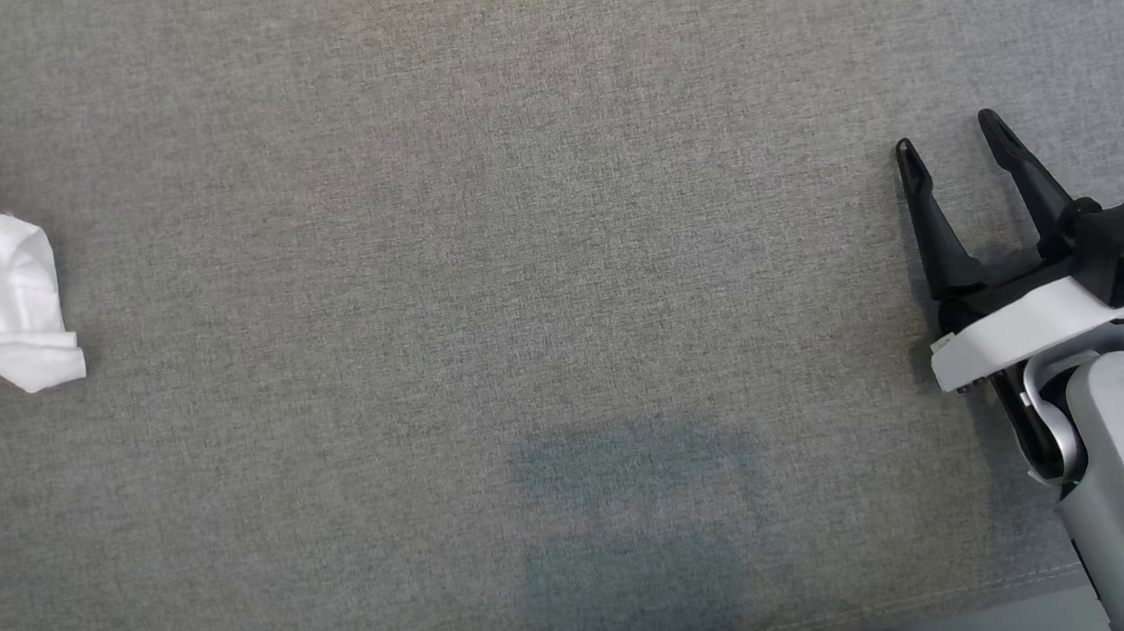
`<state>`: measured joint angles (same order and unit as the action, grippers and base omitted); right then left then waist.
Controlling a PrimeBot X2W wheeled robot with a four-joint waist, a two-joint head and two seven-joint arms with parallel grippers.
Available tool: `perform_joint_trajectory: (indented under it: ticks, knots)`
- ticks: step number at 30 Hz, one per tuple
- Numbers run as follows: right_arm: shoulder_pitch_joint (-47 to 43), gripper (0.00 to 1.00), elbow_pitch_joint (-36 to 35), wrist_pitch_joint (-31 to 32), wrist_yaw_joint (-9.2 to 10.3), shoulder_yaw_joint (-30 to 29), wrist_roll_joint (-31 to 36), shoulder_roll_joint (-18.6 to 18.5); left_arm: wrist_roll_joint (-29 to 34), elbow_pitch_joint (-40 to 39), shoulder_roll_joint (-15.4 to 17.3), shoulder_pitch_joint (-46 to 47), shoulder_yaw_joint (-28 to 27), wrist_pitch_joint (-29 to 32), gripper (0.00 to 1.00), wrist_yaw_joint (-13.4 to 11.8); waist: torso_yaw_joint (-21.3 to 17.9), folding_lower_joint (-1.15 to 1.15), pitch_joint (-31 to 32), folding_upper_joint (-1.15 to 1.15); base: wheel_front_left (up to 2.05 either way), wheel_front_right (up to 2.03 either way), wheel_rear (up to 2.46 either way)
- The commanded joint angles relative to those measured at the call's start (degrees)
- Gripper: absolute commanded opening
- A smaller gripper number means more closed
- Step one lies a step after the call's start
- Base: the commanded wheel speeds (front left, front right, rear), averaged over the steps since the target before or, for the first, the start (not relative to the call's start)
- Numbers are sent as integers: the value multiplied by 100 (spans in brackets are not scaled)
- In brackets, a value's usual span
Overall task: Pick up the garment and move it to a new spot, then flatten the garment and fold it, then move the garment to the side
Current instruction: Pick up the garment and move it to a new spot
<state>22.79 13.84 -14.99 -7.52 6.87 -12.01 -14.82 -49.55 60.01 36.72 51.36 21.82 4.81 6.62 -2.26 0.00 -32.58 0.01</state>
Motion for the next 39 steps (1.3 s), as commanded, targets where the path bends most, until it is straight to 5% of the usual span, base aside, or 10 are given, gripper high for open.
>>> perform_joint_trajectory:
  ticks: [1,11,32,39]
  knots:
    - [44,100,46,-25,6,26,27,58,87,77,-319,-167,198,16,0,90,11,0,188,-1,0,0,0]
    - [-118,100,224,-25,6,68,-80,303,32,-871,-334,-230,730,-700,0,84,-47,0,881,-1,0,0,0]
    - [-483,100,463,-25,6,-5,-206,766,-450,-2613,-1832,-744,2733,-1805,0,84,-821,0,1862,-1,0,0,0]
    - [-486,100,510,-25,6,56,-253,847,-523,-2362,-2261,-719,3261,-1929,0,84,-1135,0,1946,-1,0,0,0]
